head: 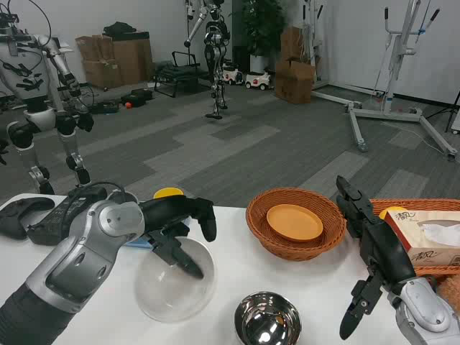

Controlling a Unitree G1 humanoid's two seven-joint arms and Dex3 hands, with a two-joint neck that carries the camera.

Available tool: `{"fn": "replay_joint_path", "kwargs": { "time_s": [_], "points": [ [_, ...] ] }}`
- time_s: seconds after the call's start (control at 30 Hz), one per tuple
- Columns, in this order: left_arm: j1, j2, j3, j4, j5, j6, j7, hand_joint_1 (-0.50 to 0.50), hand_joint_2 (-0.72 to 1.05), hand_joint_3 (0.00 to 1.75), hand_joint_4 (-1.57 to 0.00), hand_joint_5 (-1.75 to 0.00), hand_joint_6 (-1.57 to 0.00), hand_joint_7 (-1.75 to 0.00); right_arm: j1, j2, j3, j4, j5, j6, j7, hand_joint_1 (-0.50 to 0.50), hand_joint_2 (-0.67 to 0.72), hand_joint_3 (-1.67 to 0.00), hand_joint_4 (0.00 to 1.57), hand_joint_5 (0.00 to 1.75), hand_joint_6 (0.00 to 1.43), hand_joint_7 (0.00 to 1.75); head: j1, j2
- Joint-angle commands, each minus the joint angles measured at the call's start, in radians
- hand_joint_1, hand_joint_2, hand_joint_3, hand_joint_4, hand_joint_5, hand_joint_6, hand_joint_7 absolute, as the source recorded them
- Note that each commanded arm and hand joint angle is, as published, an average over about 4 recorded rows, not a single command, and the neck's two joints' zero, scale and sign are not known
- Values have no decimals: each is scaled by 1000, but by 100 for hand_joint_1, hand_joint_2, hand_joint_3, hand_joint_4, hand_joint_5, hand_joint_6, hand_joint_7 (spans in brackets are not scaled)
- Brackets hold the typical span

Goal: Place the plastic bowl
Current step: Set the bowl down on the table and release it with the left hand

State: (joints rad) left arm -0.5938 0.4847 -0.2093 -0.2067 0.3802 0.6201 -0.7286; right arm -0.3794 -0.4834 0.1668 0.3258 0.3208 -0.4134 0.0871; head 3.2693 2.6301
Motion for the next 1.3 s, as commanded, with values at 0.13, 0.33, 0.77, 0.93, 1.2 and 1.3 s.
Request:
{"fn": "replay_joint_path", "kwargs": {
  "time_s": [0.13,0.33,0.77,0.93,1.2,1.3],
  "points": [
    [48,4,29,3,19,2,0,-50,96,157,-142,-175,-35,-168,-9,-3,3,-13,17,15,-3,-46,72,0,0,0,0,0,7,-19],
    [56,2,30,21,23,-3,1,-50,96,157,-142,-175,-34,-168,-9,-3,3,-13,17,15,-3,-46,69,0,0,0,0,0,9,-23],
    [65,-1,39,33,23,-9,1,-50,96,155,-142,-175,-34,-168,-9,-3,5,-13,17,15,-3,-46,72,0,0,0,0,0,15,-32],
    [70,-2,49,45,23,-14,1,-50,96,153,-142,-175,-34,-168,-9,-3,7,-12,18,15,-3,-46,68,0,0,0,0,0,19,-38],
    [75,-5,59,55,25,-15,1,-50,96,153,-142,-175,-34,-168,-10,-3,10,-8,18,15,-3,-46,68,0,0,0,0,0,22,-43],
    [75,-6,61,57,25,-16,1,-50,96,155,-142,-175,-34,-168,-10,-3,11,-6,19,15,-3,-46,71,0,0,0,0,0,20,-46]
  ]
}}
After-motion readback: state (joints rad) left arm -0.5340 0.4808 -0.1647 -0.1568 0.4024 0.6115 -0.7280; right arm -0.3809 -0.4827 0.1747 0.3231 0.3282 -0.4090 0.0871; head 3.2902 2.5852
